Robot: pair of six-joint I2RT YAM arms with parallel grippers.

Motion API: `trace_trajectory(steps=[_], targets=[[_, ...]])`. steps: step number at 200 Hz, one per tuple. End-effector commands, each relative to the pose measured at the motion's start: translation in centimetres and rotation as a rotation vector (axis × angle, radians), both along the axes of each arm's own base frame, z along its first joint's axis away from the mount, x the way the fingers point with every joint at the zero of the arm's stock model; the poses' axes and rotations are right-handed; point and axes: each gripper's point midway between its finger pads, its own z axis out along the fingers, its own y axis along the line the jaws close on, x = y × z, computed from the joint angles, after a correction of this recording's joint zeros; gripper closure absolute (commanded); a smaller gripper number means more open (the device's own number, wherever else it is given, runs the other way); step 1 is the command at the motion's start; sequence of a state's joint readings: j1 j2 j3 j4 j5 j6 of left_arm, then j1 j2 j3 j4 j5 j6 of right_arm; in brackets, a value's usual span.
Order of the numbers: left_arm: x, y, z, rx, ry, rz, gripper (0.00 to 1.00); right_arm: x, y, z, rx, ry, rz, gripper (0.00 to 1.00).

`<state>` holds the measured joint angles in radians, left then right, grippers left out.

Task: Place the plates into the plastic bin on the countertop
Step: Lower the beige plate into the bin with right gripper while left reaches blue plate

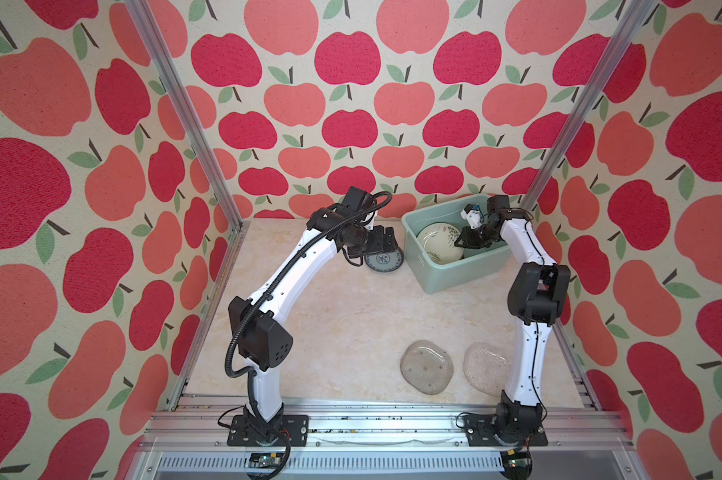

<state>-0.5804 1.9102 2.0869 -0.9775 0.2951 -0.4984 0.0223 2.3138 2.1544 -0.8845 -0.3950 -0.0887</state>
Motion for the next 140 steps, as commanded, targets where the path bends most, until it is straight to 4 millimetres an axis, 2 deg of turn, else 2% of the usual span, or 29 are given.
trace_trajectory(steps=[1,50,112,140], targets=[[0.2,-0.1,-0.5,0.026,0.005,-0.006,0.09,0.7,0.0,-0.2,-0.003,-0.019,-0.005,0.85],[0.2,-1.0,-0.5,0.034,0.01,-0.022,0.09,0.4,-0.5,-1.6,-0.023,0.014,-0.021,0.77],[0.3,-2.0,-0.8,0.046,0.018,-0.038,0.09,0.2,-0.4,-2.5,-0.025,0.031,-0.015,0.77],[0.3,-2.1,-1.1,0.05,0.023,-0.032,0.09,-0.2,-0.6,-3.1,-0.038,0.045,-0.014,0.74]])
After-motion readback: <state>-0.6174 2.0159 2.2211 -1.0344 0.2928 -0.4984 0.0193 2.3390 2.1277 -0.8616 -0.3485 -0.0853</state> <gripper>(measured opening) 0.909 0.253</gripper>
